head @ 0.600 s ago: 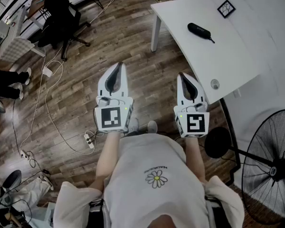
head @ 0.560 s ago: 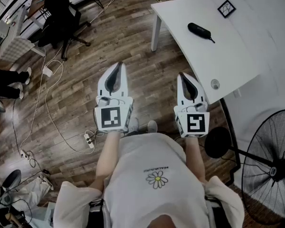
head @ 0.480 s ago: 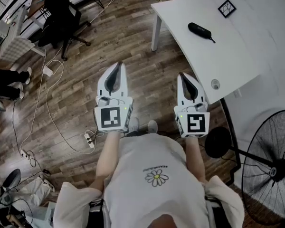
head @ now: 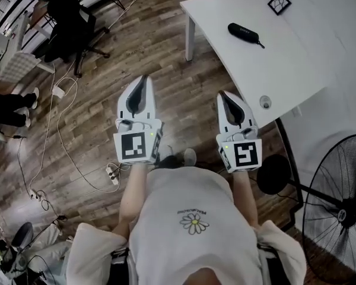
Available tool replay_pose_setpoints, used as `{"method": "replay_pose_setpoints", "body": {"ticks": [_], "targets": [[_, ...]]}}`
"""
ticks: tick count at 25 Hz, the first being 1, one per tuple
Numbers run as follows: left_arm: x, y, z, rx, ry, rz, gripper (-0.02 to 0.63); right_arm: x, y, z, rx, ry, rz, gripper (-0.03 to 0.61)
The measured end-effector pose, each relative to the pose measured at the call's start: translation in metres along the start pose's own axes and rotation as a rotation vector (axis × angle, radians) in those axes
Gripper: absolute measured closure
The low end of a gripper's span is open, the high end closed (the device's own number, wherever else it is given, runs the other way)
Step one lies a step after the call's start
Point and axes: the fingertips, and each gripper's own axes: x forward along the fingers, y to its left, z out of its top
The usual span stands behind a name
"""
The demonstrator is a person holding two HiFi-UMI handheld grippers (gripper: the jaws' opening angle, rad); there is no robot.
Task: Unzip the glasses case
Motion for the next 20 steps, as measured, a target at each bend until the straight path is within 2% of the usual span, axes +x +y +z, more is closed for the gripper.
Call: {"method": "replay_pose_setpoints", "body": {"ticks": [4,6,10,15,20], "targets": [[0.011,-0.006,-0.002,-0.001,-0.014,0.0,0.6,0.006,-0.013,-0.019,-0.032,0.017,0.002,0.575],[0.018,-0.003,-0.01,0.0,-0.004,0.001,0.6,0.012,-0.019,-0.028,-0.016,0.024,-0.018,0.575],[0.056,0.009,-0.026,-0.047,-0.022,0.003,0.6,0.035,-0.036,-0.039,-0.02,0.039,-0.037,0.575],[0.149,0.031,-0.041,-0.073,-0.065,-0.042,0.6,0.105,-0.079,-0.052,-0.033,0.048,-0.092,0.575],[0.274,0.058,-0.046,-0.102,-0.08,-0.155,0.6,0.203,-0.136,-0.047,-0.039,0.096,-0.175,0.575]]}}
